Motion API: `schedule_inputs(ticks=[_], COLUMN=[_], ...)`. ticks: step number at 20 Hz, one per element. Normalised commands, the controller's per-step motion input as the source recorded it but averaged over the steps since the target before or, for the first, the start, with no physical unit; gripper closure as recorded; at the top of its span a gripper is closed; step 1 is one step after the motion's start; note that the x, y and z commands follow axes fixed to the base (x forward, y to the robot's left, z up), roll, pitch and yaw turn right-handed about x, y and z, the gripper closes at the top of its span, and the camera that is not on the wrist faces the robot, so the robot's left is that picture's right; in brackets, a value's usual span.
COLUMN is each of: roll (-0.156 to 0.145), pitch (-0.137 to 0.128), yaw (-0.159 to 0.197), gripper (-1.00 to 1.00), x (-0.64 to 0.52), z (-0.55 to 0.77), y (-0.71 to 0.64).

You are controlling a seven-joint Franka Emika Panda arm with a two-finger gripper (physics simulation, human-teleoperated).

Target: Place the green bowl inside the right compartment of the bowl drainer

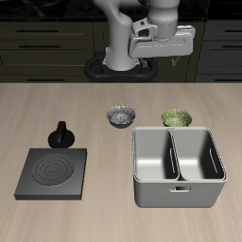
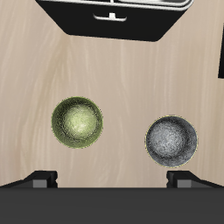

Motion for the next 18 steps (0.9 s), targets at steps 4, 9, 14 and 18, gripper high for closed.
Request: schedule_inputs(ticks=[4,9,14,18], roll=[0.052,0.002,-0.013,-0.037], pitch=[0.015,0.012,0.073,0.066], yaw=[0.02,0.013,-0.005,0.015], gripper=[-1.0,-1.0,-1.0,-1.0], x=[0.06,0.13,0.23,0.21], z=[-0.05,-0.13,-0.45,-0.65], y=[0.42,0.23,0.09,0.03])
